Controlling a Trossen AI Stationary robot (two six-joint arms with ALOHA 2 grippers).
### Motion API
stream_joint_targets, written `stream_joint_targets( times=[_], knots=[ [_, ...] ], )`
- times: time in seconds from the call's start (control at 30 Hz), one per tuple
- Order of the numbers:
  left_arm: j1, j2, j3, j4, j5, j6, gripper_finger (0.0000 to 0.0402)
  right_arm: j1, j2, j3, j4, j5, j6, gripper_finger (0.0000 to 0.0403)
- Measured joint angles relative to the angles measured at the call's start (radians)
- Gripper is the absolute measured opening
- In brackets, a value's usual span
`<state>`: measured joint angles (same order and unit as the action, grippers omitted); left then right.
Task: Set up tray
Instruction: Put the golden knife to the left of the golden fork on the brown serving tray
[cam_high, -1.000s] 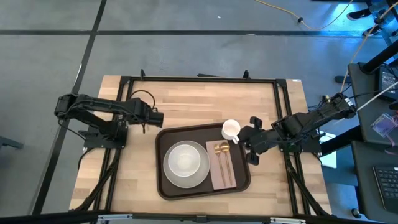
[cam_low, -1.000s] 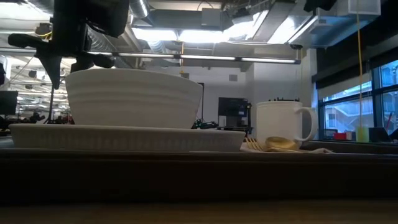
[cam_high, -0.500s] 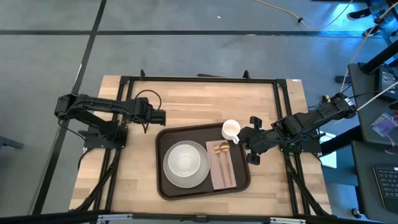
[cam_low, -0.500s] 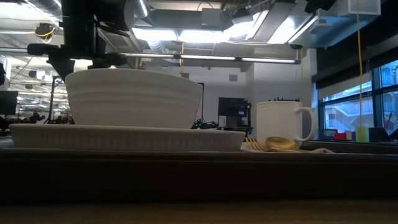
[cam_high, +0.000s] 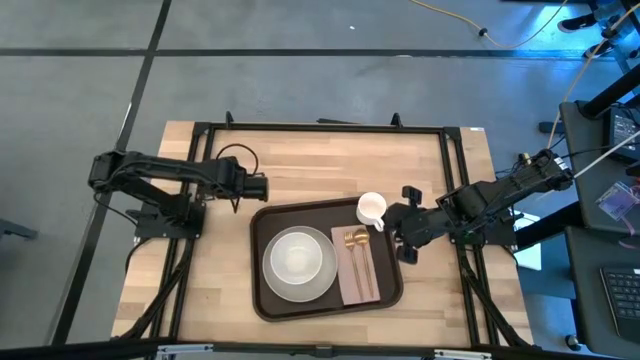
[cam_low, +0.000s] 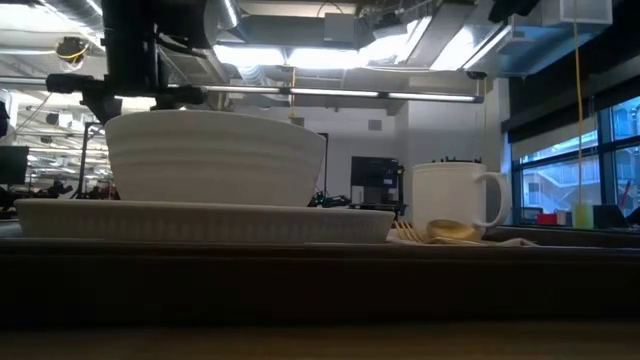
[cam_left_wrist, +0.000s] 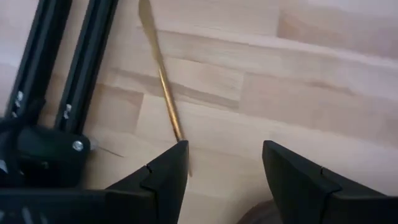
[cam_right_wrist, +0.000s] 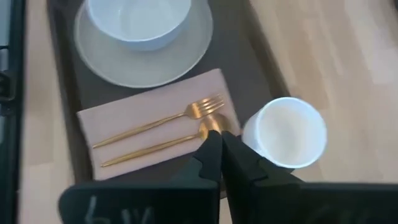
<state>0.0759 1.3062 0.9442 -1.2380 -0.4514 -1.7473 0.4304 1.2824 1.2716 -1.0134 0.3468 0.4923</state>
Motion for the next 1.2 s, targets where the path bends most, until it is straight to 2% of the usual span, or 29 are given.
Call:
stream_joint_targets(
  times=[0.23, 0.4, 0.6, 0.7, 0.93, 1.2],
  knots=[
    [0.105, 0.001, -0.157, 0.055, 0.092, -0.091, 0.0198, 0.000, 0.000, 0.000, -0.001, 0.019, 0.051, 0.0012],
    [0.179, 0.001, -0.261, 0.184, 0.094, -0.091, 0.0198, -0.015, 0.000, 0.000, -0.003, 0.011, -0.021, 0.0012],
    [0.284, 0.001, -0.367, 0.418, 0.095, -0.057, 0.0198, -0.105, -0.001, 0.000, -0.026, 0.010, -0.104, 0.0012],
    [0.343, 0.001, -0.397, 0.470, 0.107, -0.036, 0.0194, -0.167, -0.013, 0.000, -0.082, 0.010, -0.125, 0.0012],
    [0.437, 0.001, -0.415, 0.482, 0.130, 0.059, 0.0163, -0.307, -0.111, 0.000, -0.123, 0.009, -0.191, 0.0012],
    [0.517, 0.027, -0.414, 0.507, 0.170, 0.159, 0.0101, -0.455, -0.224, 0.000, -0.106, 0.010, -0.318, 0.0012]
  ],
)
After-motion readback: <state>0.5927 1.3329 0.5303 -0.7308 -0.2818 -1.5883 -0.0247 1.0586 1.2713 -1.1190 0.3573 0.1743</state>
